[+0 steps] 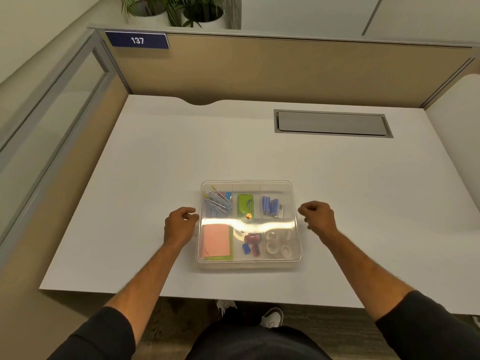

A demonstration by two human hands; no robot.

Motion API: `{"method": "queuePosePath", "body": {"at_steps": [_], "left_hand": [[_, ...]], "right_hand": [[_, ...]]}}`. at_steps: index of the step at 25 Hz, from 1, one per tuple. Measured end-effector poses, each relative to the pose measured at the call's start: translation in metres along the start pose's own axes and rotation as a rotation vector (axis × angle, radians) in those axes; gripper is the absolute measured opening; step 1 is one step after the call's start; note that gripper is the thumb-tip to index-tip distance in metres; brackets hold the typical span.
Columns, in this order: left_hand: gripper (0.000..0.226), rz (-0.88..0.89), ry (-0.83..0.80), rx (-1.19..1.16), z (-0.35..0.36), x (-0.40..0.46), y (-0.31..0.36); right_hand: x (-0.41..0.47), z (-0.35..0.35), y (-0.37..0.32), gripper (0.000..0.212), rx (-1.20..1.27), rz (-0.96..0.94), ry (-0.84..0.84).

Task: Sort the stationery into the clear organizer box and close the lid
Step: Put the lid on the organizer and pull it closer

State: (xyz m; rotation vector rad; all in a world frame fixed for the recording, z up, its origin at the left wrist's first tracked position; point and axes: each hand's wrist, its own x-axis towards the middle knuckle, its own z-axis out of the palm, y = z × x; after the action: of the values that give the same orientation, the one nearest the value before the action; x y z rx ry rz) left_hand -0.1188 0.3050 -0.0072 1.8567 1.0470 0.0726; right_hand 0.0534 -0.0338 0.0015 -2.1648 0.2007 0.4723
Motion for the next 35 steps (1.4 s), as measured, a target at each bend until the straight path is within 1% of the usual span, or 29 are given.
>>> {"method": "queuePosePath", "body": {"at_steps": [3, 5, 7, 9, 11, 12, 16, 19, 21, 25, 29, 32, 35], "left_hand": [[0.026, -0.005, -0.034, -0.110, 0.002, 0.026, 0.016], [0.032, -0.044, -0.099, -0.191, 0.004, 0.047, 0.024], [0.036, -0.085, -0.152, -0.229, 0.006, 0.067, 0.032], [0.030, -0.109, -0.190, -0.252, 0.010, 0.082, 0.041], [0.018, -0.122, -0.215, -0.253, 0.012, 0.094, 0.049], [0.015, -0.130, -0.232, -0.246, 0.013, 0.099, 0.050], [0.016, -0.172, -0.319, -0.174, 0.013, 0.119, 0.050], [0.013, -0.221, -0.384, -0.174, 0.011, 0.126, 0.051], [0.015, -0.242, -0.417, -0.185, 0.011, 0.128, 0.051], [0.012, -0.279, -0.411, -0.195, 0.016, 0.132, 0.050], [0.020, -0.280, -0.384, -0.121, 0.017, 0.135, 0.052], [0.018, -0.270, -0.380, -0.136, 0.016, 0.131, 0.052], [0.013, -0.221, -0.349, -0.166, 0.016, 0.122, 0.045]], "right_hand": [[0.020, 0.000, -0.027, 0.017, 0.138, 0.037, -0.032], [0.035, 0.001, -0.038, 0.018, 0.217, 0.095, -0.099], [0.051, 0.004, -0.041, 0.024, 0.254, 0.161, -0.159], [0.065, 0.008, -0.042, 0.023, 0.284, 0.203, -0.185], [0.077, 0.014, -0.042, 0.020, 0.320, 0.223, -0.204], [0.081, 0.016, -0.043, 0.019, 0.331, 0.225, -0.215], [0.096, 0.019, -0.047, 0.018, 0.313, 0.242, -0.246], [0.103, 0.018, -0.049, 0.016, 0.302, 0.261, -0.272], [0.106, 0.017, -0.049, 0.016, 0.273, 0.260, -0.285], [0.109, 0.019, -0.047, 0.014, 0.193, 0.227, -0.292], [0.112, 0.021, -0.050, 0.012, 0.084, 0.175, -0.271], [0.112, 0.019, -0.053, 0.012, 0.071, 0.174, -0.267], [0.105, 0.017, -0.049, 0.012, 0.096, 0.181, -0.256]]}}
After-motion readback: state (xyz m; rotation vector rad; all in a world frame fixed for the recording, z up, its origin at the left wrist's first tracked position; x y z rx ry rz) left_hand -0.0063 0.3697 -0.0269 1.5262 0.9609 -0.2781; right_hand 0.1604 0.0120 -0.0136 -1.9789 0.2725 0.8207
